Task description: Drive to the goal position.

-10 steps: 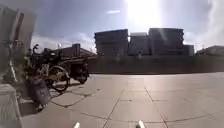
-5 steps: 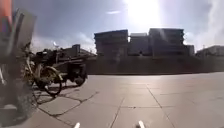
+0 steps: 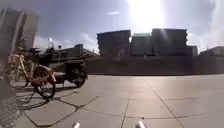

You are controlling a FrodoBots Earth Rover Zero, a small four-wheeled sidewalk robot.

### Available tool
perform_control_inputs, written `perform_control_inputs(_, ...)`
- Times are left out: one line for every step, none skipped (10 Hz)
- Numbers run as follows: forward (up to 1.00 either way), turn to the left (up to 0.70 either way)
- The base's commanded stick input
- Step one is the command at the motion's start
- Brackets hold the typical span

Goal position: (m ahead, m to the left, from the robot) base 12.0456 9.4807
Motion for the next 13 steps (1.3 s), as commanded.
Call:
perform_control_inputs(0.7,0.0)
perform_control_inputs(0.7,0.0)
perform_control_inputs(0.7,0.0)
perform_control_inputs(0.7,0.0)
perform_control_inputs(0.7,0.0)
perform_control_inputs(0.7,0.0)
perform_control_inputs(0.7,0.0)
perform_control_inputs(0.7,0.0)
perform_control_inputs(0.7,0.0)
perform_control_inputs(0.7,0.0)
perform_control_inputs(0.7,0.0)
perform_control_inputs(0.7,0.0)
perform_control_inputs(0.7,0.0)
